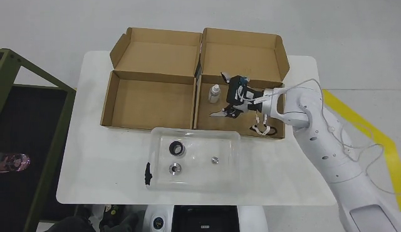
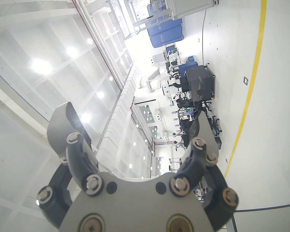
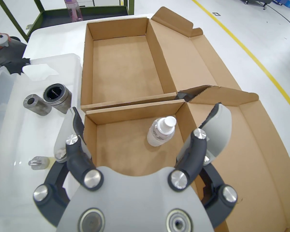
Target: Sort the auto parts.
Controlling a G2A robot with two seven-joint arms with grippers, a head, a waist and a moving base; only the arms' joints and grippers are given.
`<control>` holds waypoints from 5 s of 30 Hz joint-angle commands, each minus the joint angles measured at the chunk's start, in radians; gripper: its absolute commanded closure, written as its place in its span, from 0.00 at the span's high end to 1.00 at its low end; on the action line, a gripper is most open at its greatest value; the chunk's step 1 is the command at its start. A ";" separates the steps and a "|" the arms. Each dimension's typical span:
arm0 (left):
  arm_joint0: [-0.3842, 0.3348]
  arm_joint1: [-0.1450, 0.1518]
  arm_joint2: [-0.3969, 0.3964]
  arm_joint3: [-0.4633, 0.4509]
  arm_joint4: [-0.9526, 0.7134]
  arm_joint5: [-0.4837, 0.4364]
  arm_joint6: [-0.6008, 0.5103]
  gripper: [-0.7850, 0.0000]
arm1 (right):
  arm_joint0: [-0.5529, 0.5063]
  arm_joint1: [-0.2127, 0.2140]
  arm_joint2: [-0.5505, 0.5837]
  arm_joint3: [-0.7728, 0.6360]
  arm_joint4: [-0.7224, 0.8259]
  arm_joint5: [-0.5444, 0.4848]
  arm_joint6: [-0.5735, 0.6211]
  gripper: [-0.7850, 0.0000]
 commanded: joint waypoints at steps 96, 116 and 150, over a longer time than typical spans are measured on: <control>0.000 0.000 0.000 0.000 0.000 0.000 0.000 1.00 | -0.038 0.122 -0.441 -0.312 -0.038 0.121 0.636 0.24; 0.000 0.000 0.000 0.000 0.000 0.000 0.000 1.00 | -0.012 0.113 -0.397 -0.350 -0.020 0.078 0.453 0.00; 0.000 0.000 0.000 0.000 0.000 0.000 0.000 1.00 | -0.117 0.149 -0.098 -0.417 -0.127 0.096 -0.039 0.00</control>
